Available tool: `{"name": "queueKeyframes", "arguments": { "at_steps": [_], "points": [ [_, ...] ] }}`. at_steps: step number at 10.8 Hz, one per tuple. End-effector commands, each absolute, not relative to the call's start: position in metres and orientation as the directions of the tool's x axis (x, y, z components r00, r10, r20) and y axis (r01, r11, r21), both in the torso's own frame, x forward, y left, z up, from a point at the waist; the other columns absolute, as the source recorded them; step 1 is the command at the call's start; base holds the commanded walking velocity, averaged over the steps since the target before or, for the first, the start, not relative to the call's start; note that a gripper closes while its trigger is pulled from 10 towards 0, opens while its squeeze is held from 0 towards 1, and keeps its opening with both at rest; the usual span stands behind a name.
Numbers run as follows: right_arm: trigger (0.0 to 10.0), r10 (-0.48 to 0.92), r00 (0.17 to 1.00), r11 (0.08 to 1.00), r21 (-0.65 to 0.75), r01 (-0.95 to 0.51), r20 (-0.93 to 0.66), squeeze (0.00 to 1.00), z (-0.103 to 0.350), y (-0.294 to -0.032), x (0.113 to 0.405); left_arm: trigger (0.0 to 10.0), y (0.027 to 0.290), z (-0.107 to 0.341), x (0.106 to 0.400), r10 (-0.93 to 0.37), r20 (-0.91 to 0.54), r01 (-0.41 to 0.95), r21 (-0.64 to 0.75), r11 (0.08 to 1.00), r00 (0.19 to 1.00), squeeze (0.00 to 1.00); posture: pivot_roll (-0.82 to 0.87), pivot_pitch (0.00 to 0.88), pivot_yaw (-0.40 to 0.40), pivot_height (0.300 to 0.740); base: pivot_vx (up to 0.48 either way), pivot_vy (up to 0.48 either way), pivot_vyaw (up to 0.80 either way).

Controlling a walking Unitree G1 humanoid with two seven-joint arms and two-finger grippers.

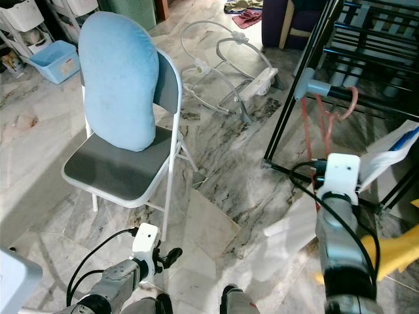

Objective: Hang hanger

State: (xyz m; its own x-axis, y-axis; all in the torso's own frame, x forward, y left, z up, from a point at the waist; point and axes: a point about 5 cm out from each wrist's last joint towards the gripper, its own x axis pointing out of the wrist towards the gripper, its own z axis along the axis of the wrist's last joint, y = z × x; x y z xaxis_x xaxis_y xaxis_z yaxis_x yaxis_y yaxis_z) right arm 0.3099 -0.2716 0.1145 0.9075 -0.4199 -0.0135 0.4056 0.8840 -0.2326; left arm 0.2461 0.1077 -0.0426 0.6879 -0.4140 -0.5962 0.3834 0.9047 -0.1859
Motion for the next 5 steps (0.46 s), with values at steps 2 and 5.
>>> {"name": "queueKeyframes", "arguments": {
  "at_steps": [2,5],
  "points": [
    [10.0,-0.388,0.92,0.887,-0.249,0.389,0.056,1.0,0.12,-0.265,0.303,10.0,0.108,-0.047,0.241,-0.407,-0.619,0.388,-0.175,0.905,0.671,0.0,-0.16,0.199,0.067,0.74,0.0,0.0,0.0],
    [10.0,-0.261,0.947,0.887,-0.339,0.313,0.189,1.0,0.125,-0.238,0.289,10.0,0.107,-0.046,0.243,-0.387,-0.629,0.384,-0.149,0.911,0.675,0.0,-0.16,0.189,0.062,0.74,0.0,0.0,0.0]
  ]
}}
